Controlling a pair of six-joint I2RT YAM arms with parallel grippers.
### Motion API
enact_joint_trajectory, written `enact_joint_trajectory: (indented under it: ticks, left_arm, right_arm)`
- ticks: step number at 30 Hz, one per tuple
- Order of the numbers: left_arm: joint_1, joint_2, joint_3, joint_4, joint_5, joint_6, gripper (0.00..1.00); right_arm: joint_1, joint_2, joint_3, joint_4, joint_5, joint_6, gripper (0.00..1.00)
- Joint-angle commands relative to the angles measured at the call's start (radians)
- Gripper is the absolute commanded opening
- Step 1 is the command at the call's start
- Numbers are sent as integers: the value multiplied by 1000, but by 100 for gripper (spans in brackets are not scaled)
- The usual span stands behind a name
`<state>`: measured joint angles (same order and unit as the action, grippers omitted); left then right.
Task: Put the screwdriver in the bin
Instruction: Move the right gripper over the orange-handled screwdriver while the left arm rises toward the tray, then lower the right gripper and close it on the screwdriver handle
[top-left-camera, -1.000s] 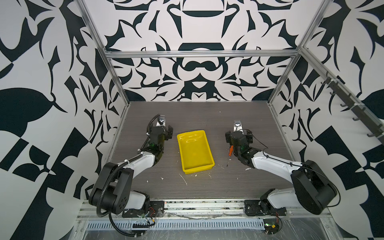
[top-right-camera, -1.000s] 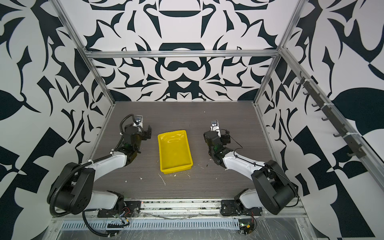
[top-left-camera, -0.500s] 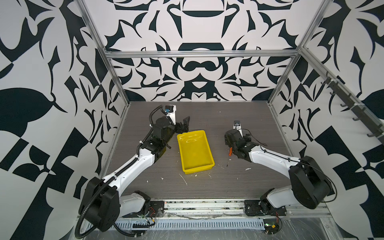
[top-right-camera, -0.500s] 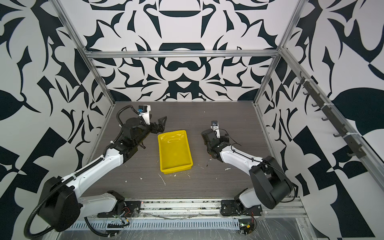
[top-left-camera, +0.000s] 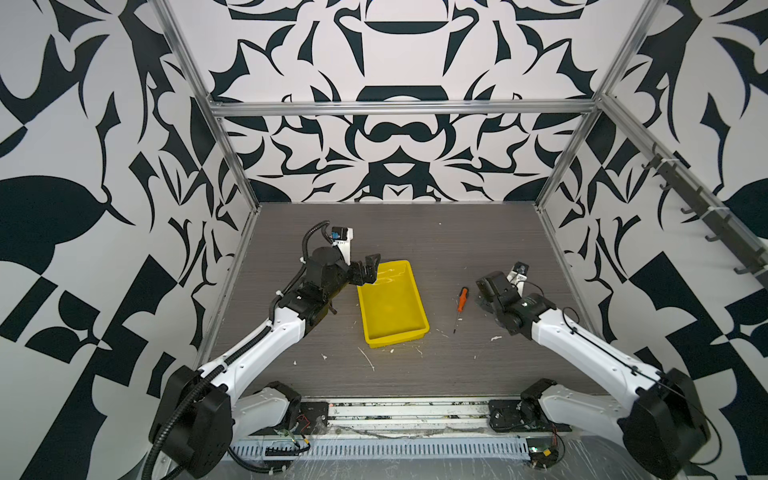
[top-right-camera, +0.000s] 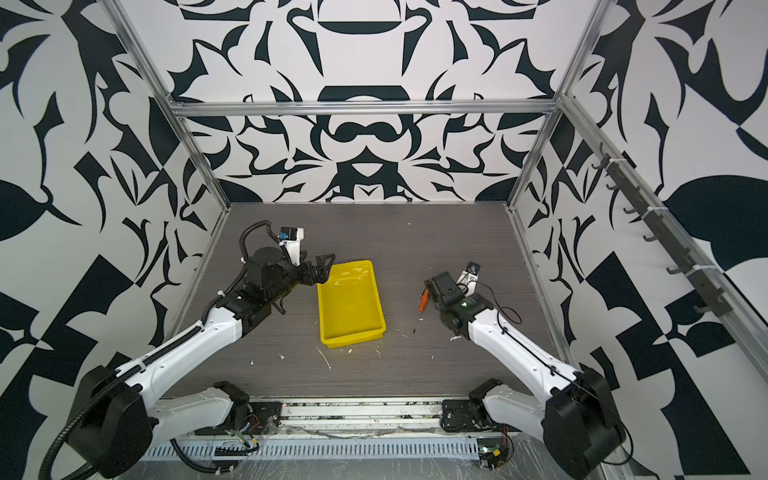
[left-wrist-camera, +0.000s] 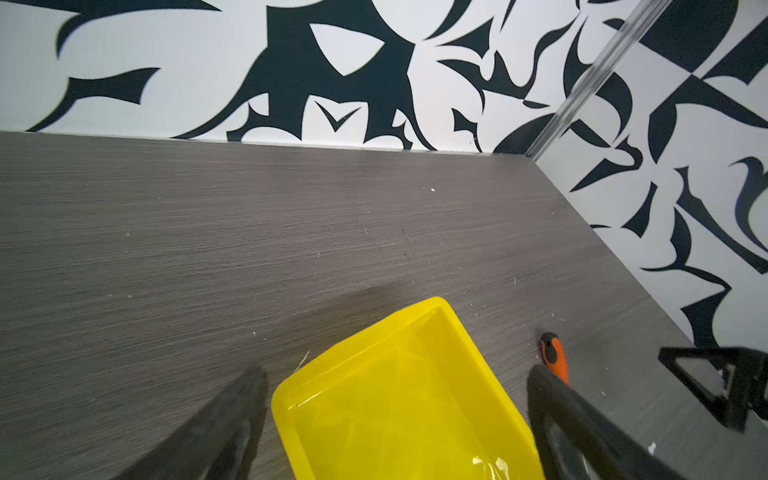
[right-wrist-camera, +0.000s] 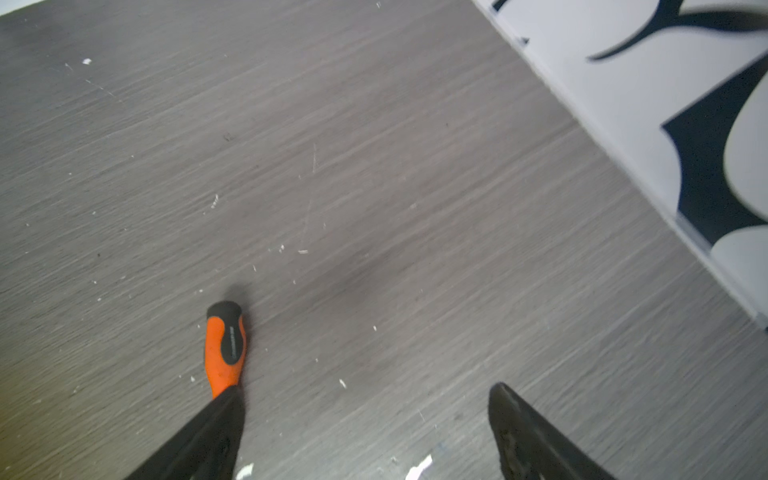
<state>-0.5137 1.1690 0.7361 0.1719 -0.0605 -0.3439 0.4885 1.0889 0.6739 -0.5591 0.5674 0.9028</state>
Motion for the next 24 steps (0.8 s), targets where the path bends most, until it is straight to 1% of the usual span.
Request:
enact_joint_trajectory:
  ticks: [1,2,4,6,10,12,14,16,17,19,21,23,24]
  left_arm:
    - [0,32,-1,3,-45,-36,100]
    - [0,43,11,-5,-31,-35,100]
    - [0,64,26,-9,-8,-26,100]
    - [0,77,37,-20,-18,-24,100]
    - [-1,89,46,-43,-83,-17,100]
    - [0,89,62,-67,-102,-19,100]
    - [0,85,66,-81,-117,-26,100]
    - [1,81,48,-73,-163,-46,100]
    - [1,80,38,-68,-194,-56,100]
    - [0,77,31,-77,-259,-100,100]
    - [1,72,33,-101,-309,-128,100]
    - [1,68,25,-108,-354,-147,100]
    - [1,66,26,-130,-414,-191,100]
  right_arm:
    - [1,-39,-54,77,-67,71,92]
    - [0,-46,-63,100,-94,52,91]
    - [0,-52,-63,152,-178,-35,89]
    - [0,-41,-52,170,-218,-71,88]
    - [1,40,-6,182,-257,-87,87]
    - [1,114,39,165,-266,-89,85]
    - [0,191,65,165,-306,-81,85]
    - [0,263,83,172,-363,-69,85]
    - [1,297,90,202,-447,-70,85]
    - [0,359,114,227,-517,-95,84]
    - [1,413,174,164,-517,-125,82]
    - [0,450,217,108,-499,-142,76]
    - [1,462,230,94,-481,-150,73]
